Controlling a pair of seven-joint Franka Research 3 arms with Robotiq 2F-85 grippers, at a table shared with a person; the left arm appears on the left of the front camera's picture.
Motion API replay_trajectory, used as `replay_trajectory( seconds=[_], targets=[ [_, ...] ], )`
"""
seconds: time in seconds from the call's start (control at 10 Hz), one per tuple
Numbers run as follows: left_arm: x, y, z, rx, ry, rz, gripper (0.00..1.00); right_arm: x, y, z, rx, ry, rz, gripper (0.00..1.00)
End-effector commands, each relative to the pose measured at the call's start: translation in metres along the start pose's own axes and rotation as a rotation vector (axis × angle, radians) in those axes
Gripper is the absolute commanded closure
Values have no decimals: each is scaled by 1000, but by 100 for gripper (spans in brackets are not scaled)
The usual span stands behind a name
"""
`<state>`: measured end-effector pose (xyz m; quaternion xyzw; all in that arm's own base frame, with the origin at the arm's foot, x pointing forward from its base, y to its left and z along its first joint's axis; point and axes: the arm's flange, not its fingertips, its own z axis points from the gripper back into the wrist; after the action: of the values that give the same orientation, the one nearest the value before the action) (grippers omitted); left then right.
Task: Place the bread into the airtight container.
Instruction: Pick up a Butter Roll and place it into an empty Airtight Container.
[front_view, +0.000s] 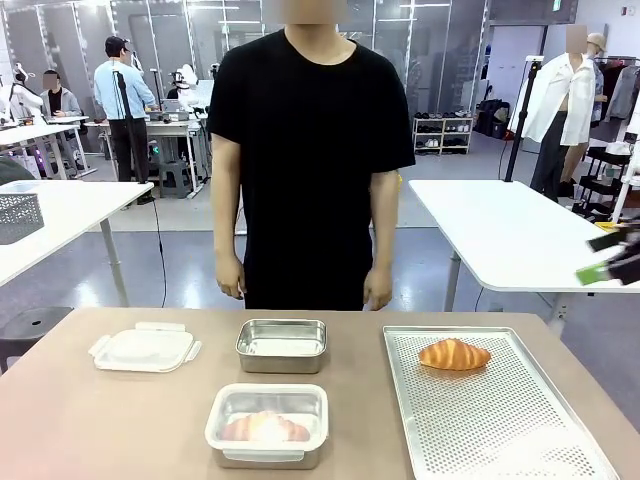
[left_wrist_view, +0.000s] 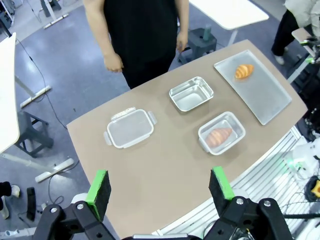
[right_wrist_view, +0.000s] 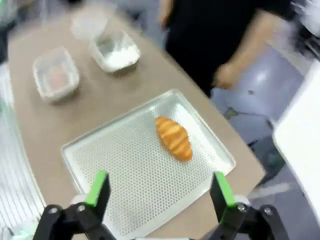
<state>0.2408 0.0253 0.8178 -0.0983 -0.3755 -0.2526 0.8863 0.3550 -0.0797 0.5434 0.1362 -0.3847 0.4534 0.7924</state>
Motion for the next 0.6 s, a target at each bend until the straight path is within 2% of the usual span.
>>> replay_trajectory(
  seconds=[0.0, 0.2, 0.5],
  targets=[
    [1, 0, 0, -5, -2, -4, 0, 14, -28, -42, 64, 93, 310, 0],
    [1, 0, 0, -5, -2, -4, 0, 41, -30, -89, 181, 206, 539, 0],
    [1, 0, 0, -5, -2, -4, 0, 40, -34, -170, 280, 376, 534, 0]
  ],
)
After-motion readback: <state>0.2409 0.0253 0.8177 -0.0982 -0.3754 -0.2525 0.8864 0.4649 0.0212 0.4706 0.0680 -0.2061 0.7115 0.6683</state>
